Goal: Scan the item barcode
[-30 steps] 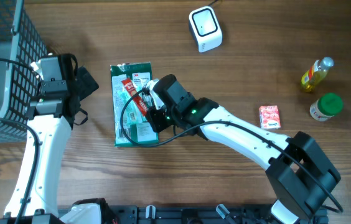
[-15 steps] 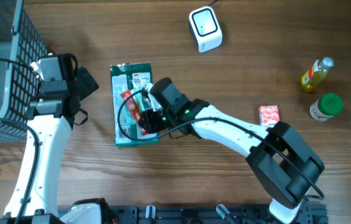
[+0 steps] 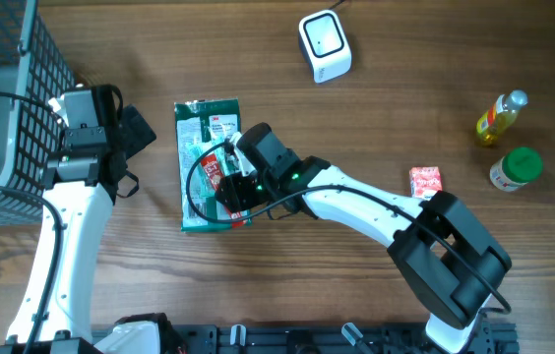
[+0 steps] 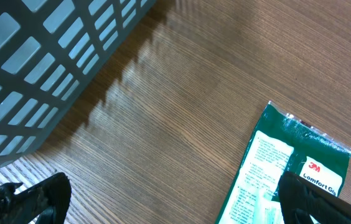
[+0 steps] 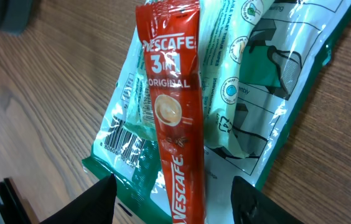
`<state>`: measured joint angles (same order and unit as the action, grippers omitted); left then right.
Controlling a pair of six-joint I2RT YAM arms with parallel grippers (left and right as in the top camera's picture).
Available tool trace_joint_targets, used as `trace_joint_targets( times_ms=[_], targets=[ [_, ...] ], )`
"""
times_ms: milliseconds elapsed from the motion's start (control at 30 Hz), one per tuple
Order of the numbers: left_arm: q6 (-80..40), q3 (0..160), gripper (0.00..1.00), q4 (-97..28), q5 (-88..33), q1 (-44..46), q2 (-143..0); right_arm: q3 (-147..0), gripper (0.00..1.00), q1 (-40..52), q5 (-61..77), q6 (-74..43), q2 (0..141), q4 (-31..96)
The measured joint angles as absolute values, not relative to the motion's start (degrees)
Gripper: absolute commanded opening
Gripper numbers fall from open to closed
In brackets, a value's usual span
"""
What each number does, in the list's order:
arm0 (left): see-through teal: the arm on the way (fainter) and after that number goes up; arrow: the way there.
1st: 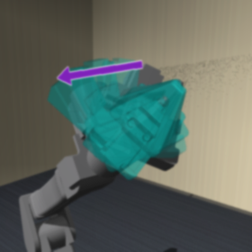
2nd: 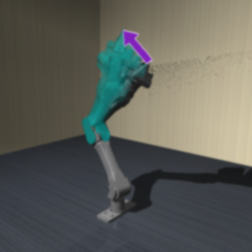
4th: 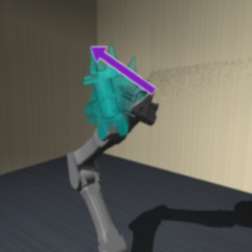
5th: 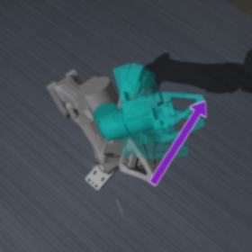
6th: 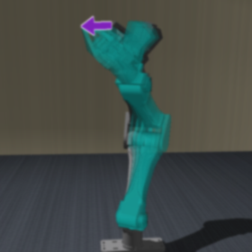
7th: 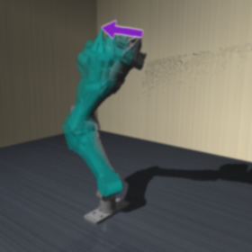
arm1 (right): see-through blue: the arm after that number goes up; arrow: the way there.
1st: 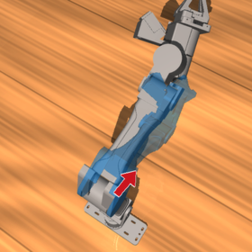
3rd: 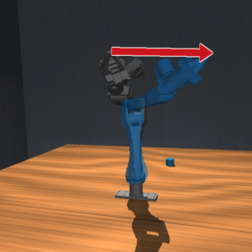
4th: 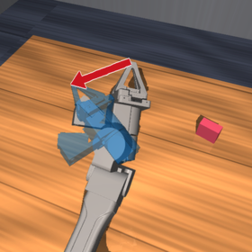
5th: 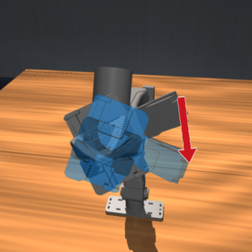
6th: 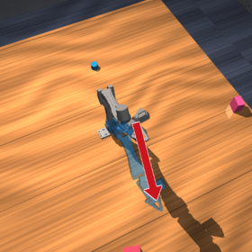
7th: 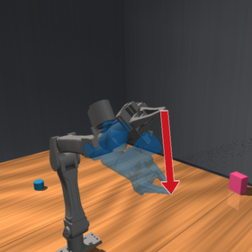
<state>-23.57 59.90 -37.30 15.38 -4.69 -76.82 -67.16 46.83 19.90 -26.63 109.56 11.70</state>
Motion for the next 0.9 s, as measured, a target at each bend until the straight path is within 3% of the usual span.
trace_joint_targets(
  times_ms=[267, 600, 900],
  targets=[
    [-23.6, 59.9, 1.00, -37.3, 15.4, -4.7, -76.8, -67.2, 0.59, 46.7, 20.2, -22.1, 109.5, 15.0],
    [-23.6, 59.9, 1.00, -37.3, 15.4, -4.7, -76.8, -67.2, 0.57, 39.2, 33.1, -19.2, 109.5, 16.1],
    [-23.6, 59.9, 1.00, -37.3, 15.4, -4.7, -76.8, -67.2, 0.58, 39.6, 35.4, -16.8, 109.5, 18.0]
  ],
)
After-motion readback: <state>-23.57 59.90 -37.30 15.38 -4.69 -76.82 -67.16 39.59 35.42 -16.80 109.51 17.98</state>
